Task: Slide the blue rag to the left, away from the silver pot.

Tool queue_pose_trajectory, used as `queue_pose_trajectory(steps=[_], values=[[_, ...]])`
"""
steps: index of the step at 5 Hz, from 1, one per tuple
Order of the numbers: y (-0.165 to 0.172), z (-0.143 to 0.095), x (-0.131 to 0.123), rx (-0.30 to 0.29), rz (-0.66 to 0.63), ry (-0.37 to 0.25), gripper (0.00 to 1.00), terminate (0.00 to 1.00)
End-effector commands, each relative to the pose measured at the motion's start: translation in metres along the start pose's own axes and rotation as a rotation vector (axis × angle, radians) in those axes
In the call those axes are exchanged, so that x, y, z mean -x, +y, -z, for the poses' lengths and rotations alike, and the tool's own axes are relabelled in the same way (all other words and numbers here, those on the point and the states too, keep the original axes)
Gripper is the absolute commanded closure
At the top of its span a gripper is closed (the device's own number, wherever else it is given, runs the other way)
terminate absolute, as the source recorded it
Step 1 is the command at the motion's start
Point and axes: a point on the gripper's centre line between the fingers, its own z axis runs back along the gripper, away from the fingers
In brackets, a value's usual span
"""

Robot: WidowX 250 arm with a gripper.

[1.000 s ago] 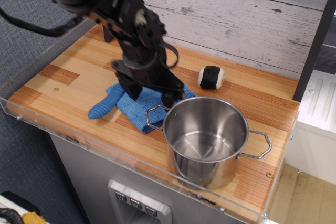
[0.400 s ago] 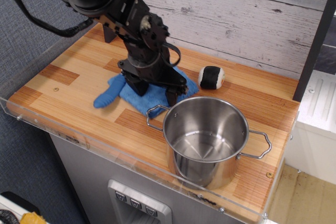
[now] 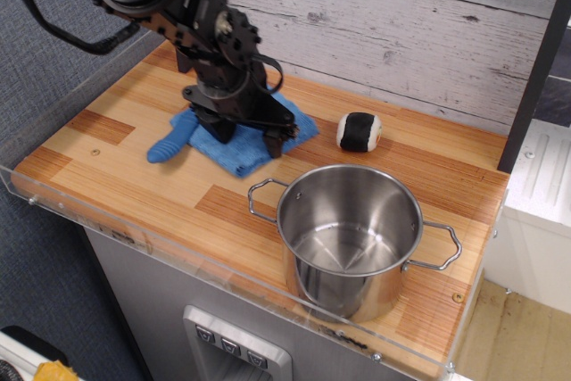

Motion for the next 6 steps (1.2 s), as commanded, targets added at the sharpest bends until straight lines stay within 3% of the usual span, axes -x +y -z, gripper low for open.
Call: queue_pose_trajectory(steps=[1, 3, 6], values=[[0.058, 0.012, 0.036, -0.079, -0.068, 0.076, 0.00, 0.00], [0.101, 0.005, 0.059, -0.153, -0.159, 0.086, 0.00, 0.00], [0.070, 0.001, 0.052, 0.000, -0.051, 0.061, 0.00, 0.00]])
